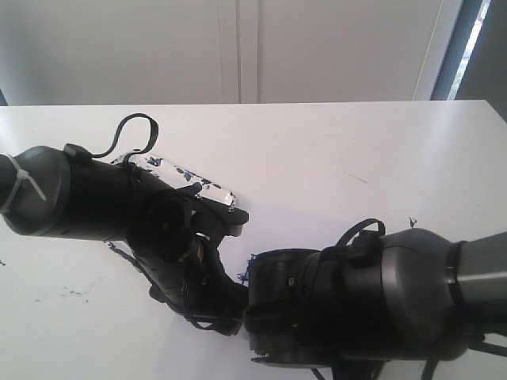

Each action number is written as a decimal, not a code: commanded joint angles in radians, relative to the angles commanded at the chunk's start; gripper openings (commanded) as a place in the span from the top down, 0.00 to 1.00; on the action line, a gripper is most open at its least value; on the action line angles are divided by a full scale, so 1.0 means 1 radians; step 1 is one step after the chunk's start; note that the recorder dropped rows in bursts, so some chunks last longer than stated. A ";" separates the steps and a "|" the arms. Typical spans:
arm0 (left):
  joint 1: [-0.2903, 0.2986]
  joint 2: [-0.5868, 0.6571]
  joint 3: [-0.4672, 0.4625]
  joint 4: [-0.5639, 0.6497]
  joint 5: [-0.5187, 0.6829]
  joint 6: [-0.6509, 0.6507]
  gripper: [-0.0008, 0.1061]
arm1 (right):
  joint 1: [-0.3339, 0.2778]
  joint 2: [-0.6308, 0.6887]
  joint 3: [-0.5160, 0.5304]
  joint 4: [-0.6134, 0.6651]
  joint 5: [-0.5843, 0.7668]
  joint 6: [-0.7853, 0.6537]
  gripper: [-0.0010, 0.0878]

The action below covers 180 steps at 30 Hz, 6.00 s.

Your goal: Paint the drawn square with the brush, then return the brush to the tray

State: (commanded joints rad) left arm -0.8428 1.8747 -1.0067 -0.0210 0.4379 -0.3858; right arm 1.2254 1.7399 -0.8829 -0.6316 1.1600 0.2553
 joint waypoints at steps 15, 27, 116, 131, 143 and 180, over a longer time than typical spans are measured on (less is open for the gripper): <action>0.000 0.000 0.000 -0.002 0.004 0.000 0.29 | 0.000 0.000 0.000 -0.083 0.058 -0.016 0.99; 0.000 0.000 0.000 -0.004 0.004 0.000 0.29 | -0.011 0.000 0.000 -0.026 0.023 -0.022 0.99; 0.064 0.000 0.000 -0.030 0.048 0.024 0.29 | 0.011 0.017 0.000 -0.072 0.061 -0.063 0.99; 0.064 0.000 0.000 -0.030 0.063 0.024 0.29 | 0.041 0.018 0.000 -0.140 0.061 -0.063 0.99; 0.064 0.000 0.000 -0.030 0.068 0.026 0.29 | -0.039 0.018 0.000 -0.150 0.061 -0.058 0.99; 0.064 0.000 0.000 -0.030 0.079 0.026 0.29 | 0.005 0.010 0.002 -0.104 0.061 -0.069 0.99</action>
State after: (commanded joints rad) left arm -0.7789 1.8747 -1.0067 -0.0512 0.5164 -0.3598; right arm 1.2304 1.7495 -0.8811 -0.7351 1.2211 0.1864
